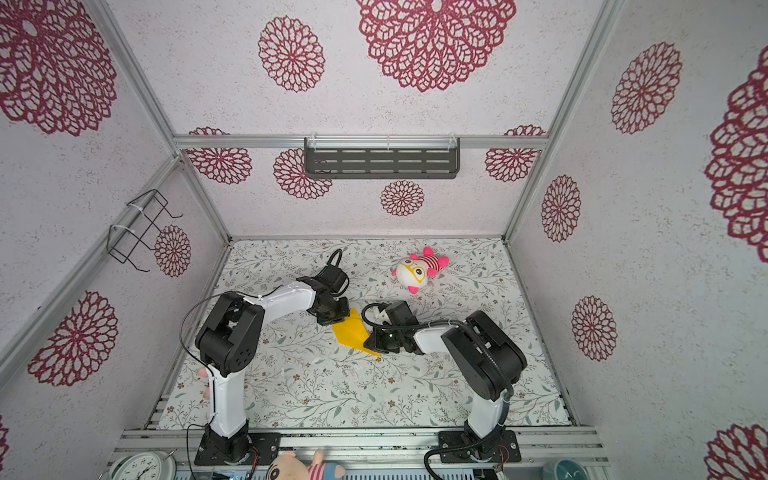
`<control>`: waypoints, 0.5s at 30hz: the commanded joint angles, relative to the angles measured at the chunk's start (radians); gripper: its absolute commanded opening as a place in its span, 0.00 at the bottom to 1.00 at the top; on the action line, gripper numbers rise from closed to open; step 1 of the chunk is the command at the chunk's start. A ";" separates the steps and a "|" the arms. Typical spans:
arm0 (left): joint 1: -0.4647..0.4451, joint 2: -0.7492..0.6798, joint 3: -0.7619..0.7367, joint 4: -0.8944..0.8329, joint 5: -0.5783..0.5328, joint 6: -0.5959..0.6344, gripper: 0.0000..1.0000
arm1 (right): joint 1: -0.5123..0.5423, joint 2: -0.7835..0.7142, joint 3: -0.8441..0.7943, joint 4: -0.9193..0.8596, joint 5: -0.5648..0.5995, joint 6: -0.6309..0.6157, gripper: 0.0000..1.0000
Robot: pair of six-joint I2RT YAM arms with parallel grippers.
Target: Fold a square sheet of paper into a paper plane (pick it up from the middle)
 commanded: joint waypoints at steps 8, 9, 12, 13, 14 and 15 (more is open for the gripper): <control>-0.002 0.061 -0.024 -0.089 -0.050 -0.002 0.01 | -0.020 -0.077 -0.029 0.051 0.013 0.003 0.12; -0.002 0.059 -0.022 -0.088 -0.050 -0.001 0.01 | -0.022 -0.072 -0.028 0.040 0.018 0.002 0.12; -0.002 0.059 -0.023 -0.089 -0.049 -0.002 0.01 | -0.026 -0.064 -0.038 0.027 0.034 0.006 0.12; -0.001 0.059 -0.024 -0.088 -0.047 -0.002 0.01 | -0.027 -0.061 -0.041 0.026 0.034 0.007 0.12; -0.001 0.061 -0.024 -0.088 -0.047 -0.003 0.01 | -0.028 -0.061 -0.044 0.025 0.037 0.009 0.12; -0.001 0.061 -0.024 -0.087 -0.045 -0.003 0.01 | -0.029 -0.059 -0.046 0.021 0.041 0.011 0.12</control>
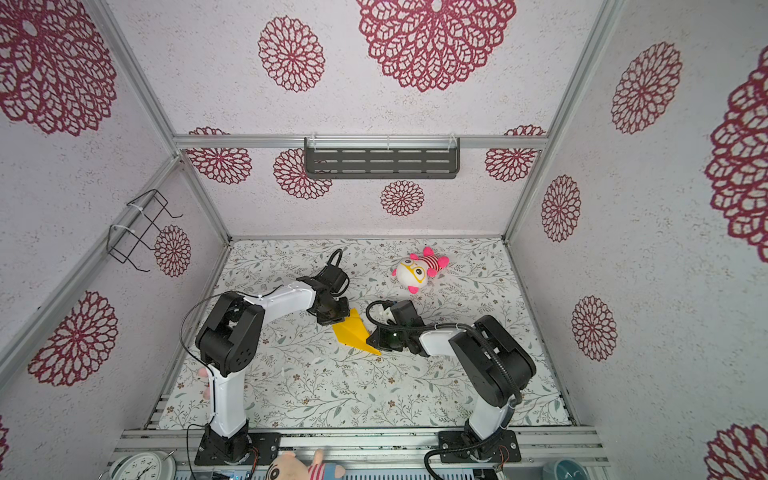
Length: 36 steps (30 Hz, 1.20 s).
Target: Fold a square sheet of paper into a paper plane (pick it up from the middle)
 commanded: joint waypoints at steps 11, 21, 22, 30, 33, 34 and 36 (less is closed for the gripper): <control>-0.002 0.059 -0.019 -0.088 -0.048 -0.004 0.01 | -0.011 -0.004 -0.037 -0.048 0.031 0.001 0.12; -0.001 0.058 -0.021 -0.092 -0.052 -0.006 0.01 | -0.014 -0.063 -0.058 -0.053 0.024 -0.005 0.12; -0.001 0.057 -0.022 -0.091 -0.053 -0.005 0.01 | -0.014 -0.068 -0.060 -0.054 0.019 -0.007 0.12; -0.001 0.058 -0.021 -0.091 -0.050 -0.008 0.01 | -0.014 -0.061 -0.082 -0.083 0.026 -0.005 0.12; -0.001 0.055 -0.023 -0.092 -0.051 -0.007 0.01 | -0.014 -0.058 -0.098 -0.093 0.037 0.001 0.12; -0.001 0.054 -0.023 -0.092 -0.050 -0.007 0.01 | -0.014 -0.057 -0.101 -0.102 0.043 -0.002 0.12; -0.001 0.052 -0.022 -0.092 -0.050 -0.007 0.01 | -0.015 -0.053 -0.107 -0.120 0.056 -0.007 0.12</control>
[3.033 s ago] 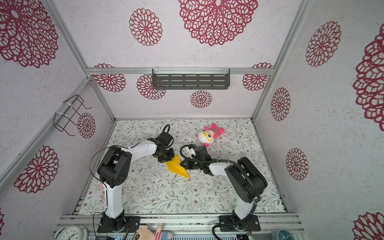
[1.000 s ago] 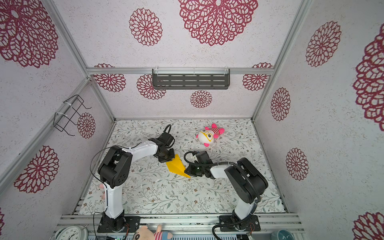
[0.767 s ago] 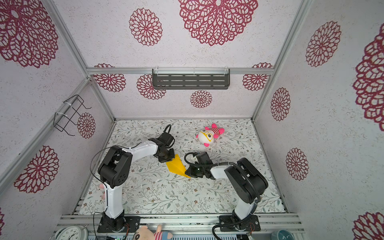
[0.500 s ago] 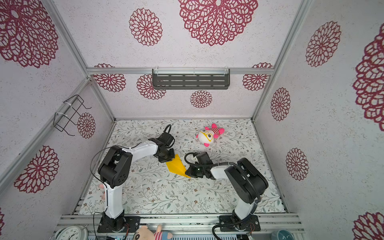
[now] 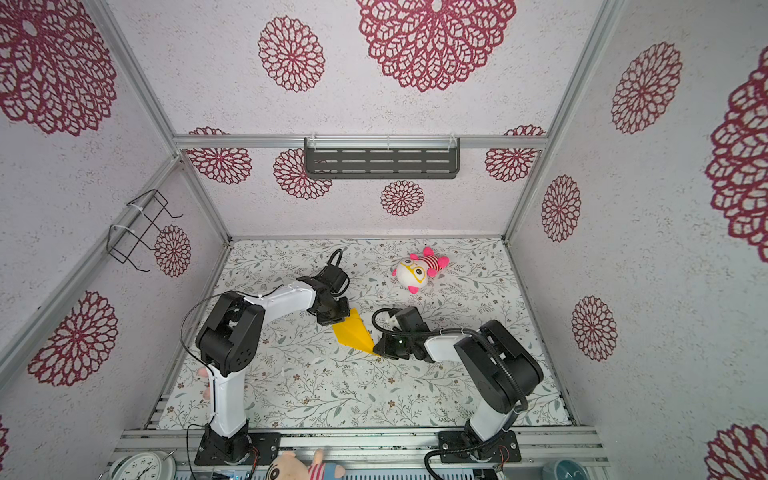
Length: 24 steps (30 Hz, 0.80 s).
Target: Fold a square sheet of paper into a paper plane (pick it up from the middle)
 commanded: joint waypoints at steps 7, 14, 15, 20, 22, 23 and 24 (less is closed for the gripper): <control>-0.002 -0.006 0.030 -0.072 0.000 0.015 0.03 | -0.006 0.018 -0.041 -0.054 0.047 -0.003 0.12; -0.037 -0.134 0.027 -0.018 0.071 0.018 0.13 | -0.007 0.036 -0.031 -0.051 0.046 -0.002 0.12; -0.043 -0.141 0.018 -0.020 0.066 0.014 0.13 | -0.007 0.038 -0.031 -0.050 0.044 -0.002 0.11; -0.092 -0.148 -0.012 -0.048 0.055 0.005 0.13 | -0.007 0.045 -0.027 -0.052 0.041 -0.004 0.11; -0.113 -0.136 -0.005 -0.064 0.055 0.006 0.13 | -0.007 0.047 -0.025 -0.053 0.040 -0.004 0.11; -0.128 -0.127 -0.001 -0.071 0.055 0.010 0.13 | -0.007 0.047 -0.026 -0.053 0.041 -0.004 0.11; -0.137 -0.117 0.006 -0.080 0.053 0.012 0.13 | -0.007 0.049 -0.026 -0.053 0.040 -0.004 0.11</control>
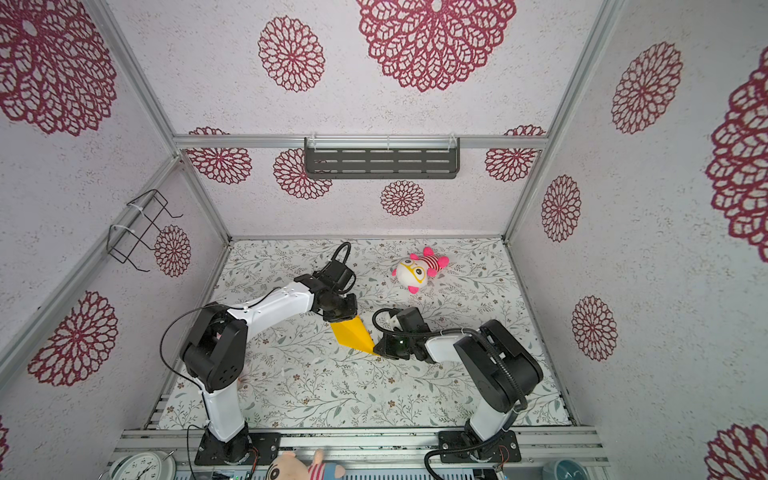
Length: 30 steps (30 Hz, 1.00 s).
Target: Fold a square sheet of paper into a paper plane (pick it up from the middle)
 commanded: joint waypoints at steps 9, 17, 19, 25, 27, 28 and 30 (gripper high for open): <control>-0.085 0.144 0.032 -0.118 -0.043 0.027 0.10 | -0.002 0.041 -0.018 -0.080 0.058 -0.004 0.12; -0.086 0.162 0.079 -0.117 -0.067 0.027 0.10 | -0.002 0.040 -0.021 -0.074 0.057 -0.003 0.11; -0.085 0.153 0.086 -0.122 -0.067 0.027 0.10 | -0.002 0.040 -0.021 -0.072 0.056 -0.002 0.12; -0.077 0.133 0.103 -0.127 -0.089 0.033 0.11 | -0.002 0.041 -0.025 -0.066 0.056 -0.001 0.12; -0.075 0.145 0.115 -0.136 -0.103 0.035 0.11 | -0.002 0.042 -0.025 -0.064 0.055 0.000 0.11; -0.075 0.155 0.122 -0.145 -0.112 0.037 0.11 | -0.002 0.043 -0.025 -0.062 0.056 0.000 0.11; -0.075 0.169 0.128 -0.152 -0.121 0.040 0.11 | -0.002 0.041 -0.027 -0.062 0.057 0.000 0.11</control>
